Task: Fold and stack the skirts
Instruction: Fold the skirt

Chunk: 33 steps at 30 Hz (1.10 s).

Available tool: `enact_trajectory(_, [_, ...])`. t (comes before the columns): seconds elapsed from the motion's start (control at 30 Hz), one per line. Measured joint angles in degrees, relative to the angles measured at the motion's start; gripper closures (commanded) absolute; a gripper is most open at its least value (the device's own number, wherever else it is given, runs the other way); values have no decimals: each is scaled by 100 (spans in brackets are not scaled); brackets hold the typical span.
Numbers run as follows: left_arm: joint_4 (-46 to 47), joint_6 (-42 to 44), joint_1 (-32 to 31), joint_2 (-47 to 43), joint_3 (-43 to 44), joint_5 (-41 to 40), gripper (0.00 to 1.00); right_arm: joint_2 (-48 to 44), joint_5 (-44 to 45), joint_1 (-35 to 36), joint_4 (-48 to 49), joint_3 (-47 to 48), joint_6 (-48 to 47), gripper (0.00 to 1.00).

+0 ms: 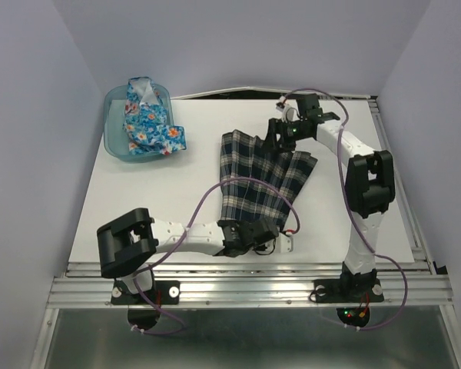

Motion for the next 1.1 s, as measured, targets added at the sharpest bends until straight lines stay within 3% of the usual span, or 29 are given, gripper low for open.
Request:
enact_trajectory(0.17, [-815, -229, -24, -2, 284, 417, 100, 450, 632, -216, 42, 1235, -48, 28])
enact_trajectory(0.4, [-1773, -415, -52, -17, 960, 1071, 100, 1484, 1121, -271, -61, 1768, -269, 31])
enact_trajectory(0.73, [-2938, -308, -55, -15, 2068, 1617, 100, 1585, 205, -262, -42, 1058, -938, 51])
enact_trajectory(1.1, [-3971, 203, -15, 415, 3628, 1620, 100, 1156, -612, 326, -92, -63, -1290, 55])
